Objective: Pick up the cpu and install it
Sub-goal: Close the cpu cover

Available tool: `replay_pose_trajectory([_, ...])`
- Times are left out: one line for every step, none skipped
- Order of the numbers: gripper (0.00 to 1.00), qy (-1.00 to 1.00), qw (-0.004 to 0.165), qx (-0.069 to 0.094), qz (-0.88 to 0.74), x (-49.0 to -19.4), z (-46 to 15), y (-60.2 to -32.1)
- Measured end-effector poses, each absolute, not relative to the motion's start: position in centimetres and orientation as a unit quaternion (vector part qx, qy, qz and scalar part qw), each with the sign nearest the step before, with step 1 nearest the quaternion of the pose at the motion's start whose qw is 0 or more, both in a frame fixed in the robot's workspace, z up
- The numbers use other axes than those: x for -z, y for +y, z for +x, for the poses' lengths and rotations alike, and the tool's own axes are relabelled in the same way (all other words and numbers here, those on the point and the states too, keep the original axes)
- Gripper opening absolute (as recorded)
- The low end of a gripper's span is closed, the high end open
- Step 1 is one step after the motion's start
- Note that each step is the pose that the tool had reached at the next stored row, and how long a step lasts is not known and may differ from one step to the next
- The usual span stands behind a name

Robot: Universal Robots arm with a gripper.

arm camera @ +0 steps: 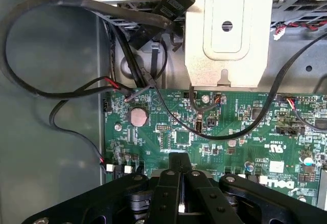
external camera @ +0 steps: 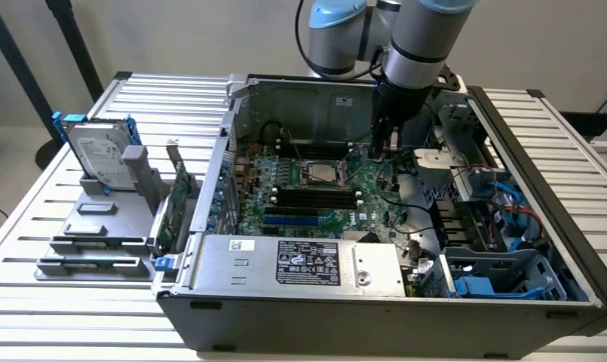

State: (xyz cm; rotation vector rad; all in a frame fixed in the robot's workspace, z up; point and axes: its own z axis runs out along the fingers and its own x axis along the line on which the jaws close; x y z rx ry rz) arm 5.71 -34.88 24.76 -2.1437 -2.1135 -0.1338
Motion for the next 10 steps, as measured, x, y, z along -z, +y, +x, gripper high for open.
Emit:
replay_pose_trajectory([0.11, -0.7, 0.065, 0.044, -0.71, -24.67, 5.71, -34.88])
replay_pose_trajectory([0.11, -0.7, 0.066, 0.042, -0.71, -24.62, 5.71, -34.88])
replay_pose_trajectory([0.11, -0.699, 0.07, 0.039, -0.71, -24.61, 5.71, -34.88])
replay_pose_trajectory([0.11, -0.699, 0.075, 0.034, -0.71, -24.61, 5.71, -34.88])
replay_pose_trajectory([0.11, -0.698, 0.081, 0.03, -0.71, -24.61, 5.71, -34.88])
replay_pose_trajectory([0.11, -0.698, 0.087, 0.025, -0.711, -24.61, 5.71, -34.88])
replay_pose_trajectory([0.11, -0.697, 0.093, 0.019, -0.711, -24.61, 5.71, -34.88])
replay_pose_trajectory([0.11, -0.696, 0.1, 0.015, -0.711, -24.6, 5.71, -34.88])
replay_pose_trajectory([0.11, -0.696, 0.106, 0.01, -0.71, -24.6, 5.71, -34.88])
replay_pose_trajectory([0.11, -0.695, 0.112, 0.006, -0.71, -24.61, 5.71, -34.88])
